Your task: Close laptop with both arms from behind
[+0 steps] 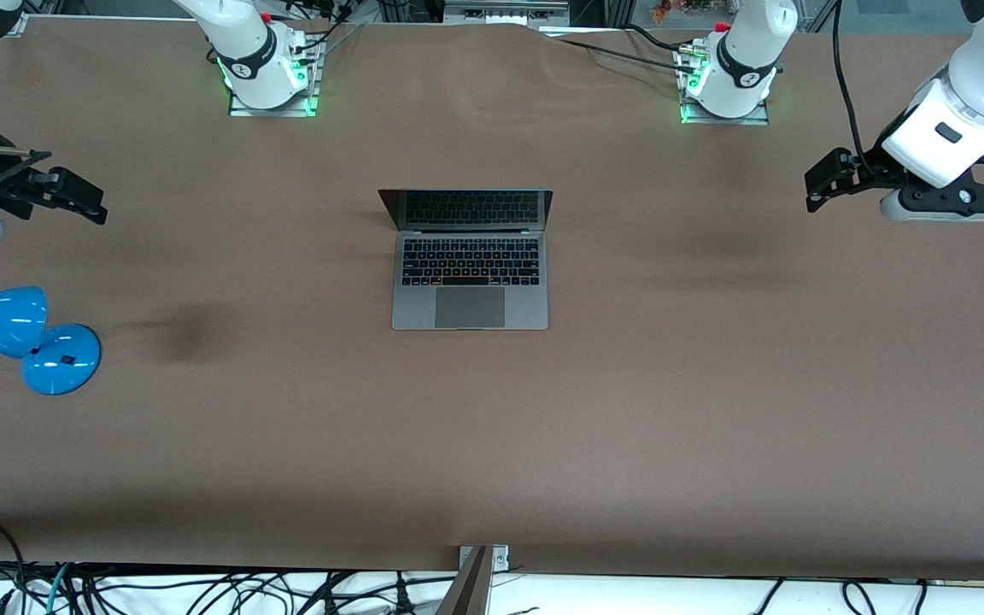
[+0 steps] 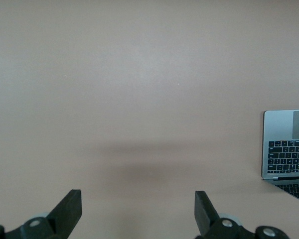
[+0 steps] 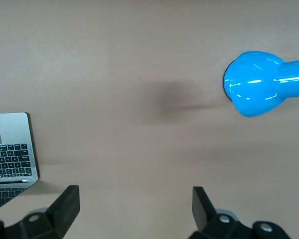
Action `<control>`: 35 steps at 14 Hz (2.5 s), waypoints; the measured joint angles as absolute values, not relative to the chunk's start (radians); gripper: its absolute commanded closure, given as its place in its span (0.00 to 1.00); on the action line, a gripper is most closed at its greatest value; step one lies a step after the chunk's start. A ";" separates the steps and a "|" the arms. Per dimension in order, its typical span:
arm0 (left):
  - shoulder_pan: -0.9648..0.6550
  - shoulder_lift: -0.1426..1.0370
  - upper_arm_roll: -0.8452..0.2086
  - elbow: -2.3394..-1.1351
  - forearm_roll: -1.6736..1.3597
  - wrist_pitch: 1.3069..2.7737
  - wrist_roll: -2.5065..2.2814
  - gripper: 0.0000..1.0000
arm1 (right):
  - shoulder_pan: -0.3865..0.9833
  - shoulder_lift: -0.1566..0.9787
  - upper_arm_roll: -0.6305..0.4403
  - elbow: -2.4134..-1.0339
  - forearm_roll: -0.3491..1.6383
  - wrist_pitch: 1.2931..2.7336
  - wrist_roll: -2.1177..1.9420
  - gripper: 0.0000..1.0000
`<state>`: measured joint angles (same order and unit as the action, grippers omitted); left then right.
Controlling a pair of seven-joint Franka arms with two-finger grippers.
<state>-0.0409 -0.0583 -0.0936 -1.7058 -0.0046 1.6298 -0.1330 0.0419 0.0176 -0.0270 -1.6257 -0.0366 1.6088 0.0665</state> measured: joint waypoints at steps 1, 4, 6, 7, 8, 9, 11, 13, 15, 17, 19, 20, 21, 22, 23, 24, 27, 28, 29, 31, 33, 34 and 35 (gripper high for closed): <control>-0.041 -0.058 -0.094 -1.706 -0.005 1.630 -0.133 0.00 | 0.042 0.017 -0.027 -1.626 -0.037 1.609 0.067 0.00; -0.041 -0.058 -0.094 -1.706 -0.005 1.629 -0.133 0.00 | 0.042 0.016 -0.027 -1.626 -0.037 1.609 0.067 0.00; -0.041 -0.058 -0.094 -1.706 -0.005 1.628 -0.133 0.00 | 0.042 0.016 -0.027 -1.626 -0.037 1.609 0.067 0.00; -0.041 -0.058 -0.094 -1.706 -0.005 1.628 -0.133 0.00 | 0.042 0.016 -0.027 -1.626 -0.037 1.609 0.067 0.00; -0.041 -0.058 -0.094 -1.706 -0.005 1.628 -0.133 0.00 | 0.042 0.016 -0.027 -1.626 -0.037 1.609 0.067 0.00; -0.040 -0.058 -0.094 -1.706 -0.005 1.628 -0.133 0.00 | 0.042 0.016 -0.027 -1.626 -0.037 1.609 0.067 0.00; -0.033 -0.054 -0.093 -1.706 -0.005 1.627 -0.133 0.00 | 0.042 0.016 -0.027 -1.626 -0.037 1.608 0.067 0.00; -0.031 -0.044 -0.094 -1.706 -0.005 1.626 -0.133 0.00 | 0.042 0.016 -0.027 -1.626 -0.037 1.608 0.067 0.00; -0.035 -0.030 -0.100 -1.706 -0.005 1.626 -0.133 0.00 | 0.042 0.016 -0.027 -1.626 -0.037 1.608 0.067 0.00; -0.039 -0.011 -0.105 -1.706 -0.005 1.626 -0.133 0.00 | 0.042 0.016 -0.027 -1.626 -0.037 1.607 0.067 0.00; -0.040 0.007 -0.114 -1.706 -0.005 1.626 -0.133 0.00 | 0.042 0.016 -0.027 -1.626 -0.037 1.607 0.067 0.00; -0.041 0.013 -0.130 -1.706 -0.005 1.626 -0.133 0.00 | 0.042 0.016 -0.027 -1.626 -0.037 1.607 0.067 0.00; -0.042 0.018 -0.153 -1.706 -0.005 1.626 -0.142 0.00 | 0.042 0.016 -0.027 -1.626 -0.037 1.607 0.067 0.00; -0.044 0.024 -0.178 -1.706 -0.005 1.626 -0.158 0.00 | 0.042 0.016 -0.027 -1.626 -0.037 1.607 0.067 0.00; -0.046 0.030 -0.204 -1.706 -0.005 1.626 -0.176 0.00 | 0.042 0.016 -0.027 -1.626 -0.037 1.606 0.067 0.00; -0.049 0.037 -0.227 -1.706 -0.005 1.626 -0.193 0.00 | 0.042 0.016 -0.027 -1.626 -0.037 1.604 0.067 0.00; -0.055 0.061 -0.272 -1.706 -0.005 1.626 -0.236 0.00 | 0.042 0.016 -0.027 -1.626 -0.037 1.603 0.067 0.00; -0.055 0.069 -0.285 -1.705 -0.006 1.626 -0.253 0.00 | 0.042 0.016 -0.027 -1.626 -0.037 1.603 0.067 0.00; -0.055 0.076 -0.299 -1.705 -0.010 1.626 -0.275 0.00 | 0.042 0.016 -0.027 -1.626 -0.037 1.602 0.067 0.00; -0.056 0.085 -0.324 -1.705 -0.035 1.626 -0.320 0.00 | 0.042 0.016 -0.027 -1.626 -0.037 1.602 0.067 0.00; -0.055 0.088 -0.354 -1.704 -0.057 1.626 -0.365 0.00 | 0.042 0.016 -0.027 -1.626 -0.037 1.601 0.067 0.00; -0.055 0.088 -0.376 -1.703 -0.060 1.626 -0.396 0.00 | 0.042 0.016 -0.027 -1.626 -0.037 1.601 0.067 0.00; -0.056 0.088 -0.403 -1.702 -0.062 1.626 -0.438 0.00 | 0.042 0.016 -0.026 -1.626 -0.037 1.601 0.067 0.00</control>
